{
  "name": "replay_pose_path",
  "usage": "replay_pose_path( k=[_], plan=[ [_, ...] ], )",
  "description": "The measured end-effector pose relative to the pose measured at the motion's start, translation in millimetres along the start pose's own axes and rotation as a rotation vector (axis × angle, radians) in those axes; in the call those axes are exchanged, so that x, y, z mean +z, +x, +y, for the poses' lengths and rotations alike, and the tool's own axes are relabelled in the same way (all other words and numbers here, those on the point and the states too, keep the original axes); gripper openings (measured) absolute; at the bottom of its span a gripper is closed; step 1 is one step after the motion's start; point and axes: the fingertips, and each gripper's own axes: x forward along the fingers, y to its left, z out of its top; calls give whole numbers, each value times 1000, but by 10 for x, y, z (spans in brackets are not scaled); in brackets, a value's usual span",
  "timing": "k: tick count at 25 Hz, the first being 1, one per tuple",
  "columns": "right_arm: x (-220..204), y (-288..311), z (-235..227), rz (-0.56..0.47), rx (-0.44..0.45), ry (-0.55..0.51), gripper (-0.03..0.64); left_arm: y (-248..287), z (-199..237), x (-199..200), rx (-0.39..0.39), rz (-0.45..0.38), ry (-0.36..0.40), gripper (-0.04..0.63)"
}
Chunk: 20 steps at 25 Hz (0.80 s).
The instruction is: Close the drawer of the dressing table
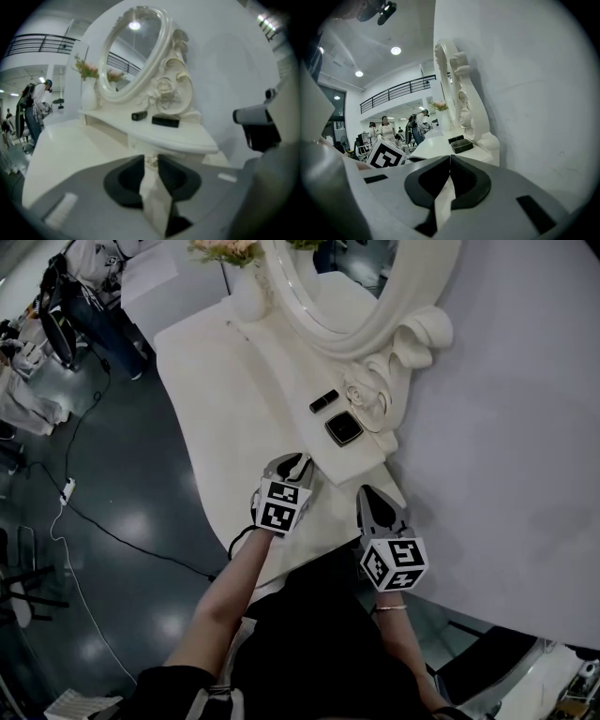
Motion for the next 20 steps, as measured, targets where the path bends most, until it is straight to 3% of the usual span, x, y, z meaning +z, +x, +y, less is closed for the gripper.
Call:
replay_pose_path(
  k=[20],
  plan=[
    [9,-154,414,-35,4,-36,5,-966,188,436,37,-207,-14,37]
  ],
)
